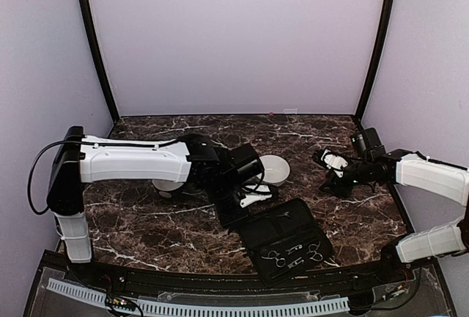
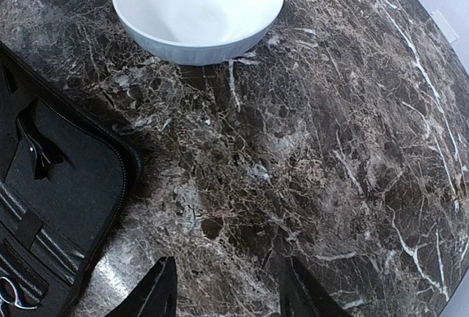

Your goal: Sort the hair-cutting tools

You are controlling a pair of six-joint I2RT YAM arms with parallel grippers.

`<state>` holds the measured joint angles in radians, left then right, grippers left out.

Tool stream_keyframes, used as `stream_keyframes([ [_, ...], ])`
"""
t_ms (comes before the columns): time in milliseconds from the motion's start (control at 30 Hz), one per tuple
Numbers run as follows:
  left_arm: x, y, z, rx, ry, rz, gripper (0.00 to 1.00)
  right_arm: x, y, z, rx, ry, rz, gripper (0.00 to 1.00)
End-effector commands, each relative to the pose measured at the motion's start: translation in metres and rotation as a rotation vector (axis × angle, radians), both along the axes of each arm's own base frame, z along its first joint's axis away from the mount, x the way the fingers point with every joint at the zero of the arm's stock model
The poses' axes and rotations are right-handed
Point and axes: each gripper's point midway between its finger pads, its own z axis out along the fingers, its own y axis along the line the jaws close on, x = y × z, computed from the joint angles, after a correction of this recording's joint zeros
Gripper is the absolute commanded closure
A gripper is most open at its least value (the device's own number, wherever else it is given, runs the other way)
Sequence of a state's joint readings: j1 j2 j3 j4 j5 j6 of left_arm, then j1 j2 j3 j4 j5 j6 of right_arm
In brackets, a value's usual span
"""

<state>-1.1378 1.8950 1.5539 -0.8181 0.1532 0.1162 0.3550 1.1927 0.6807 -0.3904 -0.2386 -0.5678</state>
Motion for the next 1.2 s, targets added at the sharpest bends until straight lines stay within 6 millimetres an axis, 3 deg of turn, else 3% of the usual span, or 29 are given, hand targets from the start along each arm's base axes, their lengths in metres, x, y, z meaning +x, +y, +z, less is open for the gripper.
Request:
stream_keyframes([
  [0, -0.005, -0.02, -0.021, 0.046, 0.035, 0.053, 1.0, 0.005, 0.004, 0.007, 0.003, -0.022, 0.01, 0.52],
  [267, 0.008, -0.041, -0.029, 0.081, 0.02, 0.114, 1.0, 0.005, 0.004, 0.003, -0.001, -0.004, 0.011, 0.52],
  [767, 0.003, -0.013, -0.05, 0.271, 0.029, 0.085, 1.0, 0.005, 0.004, 0.001, -0.006, 0.006, 0.012, 0.52],
  [1167, 0.004, -0.028, -0.056, 0.264, 0.04, 0.079, 1.0, 0.002, 0.005, 0.001, -0.001, 0.017, 0.018, 0.52],
])
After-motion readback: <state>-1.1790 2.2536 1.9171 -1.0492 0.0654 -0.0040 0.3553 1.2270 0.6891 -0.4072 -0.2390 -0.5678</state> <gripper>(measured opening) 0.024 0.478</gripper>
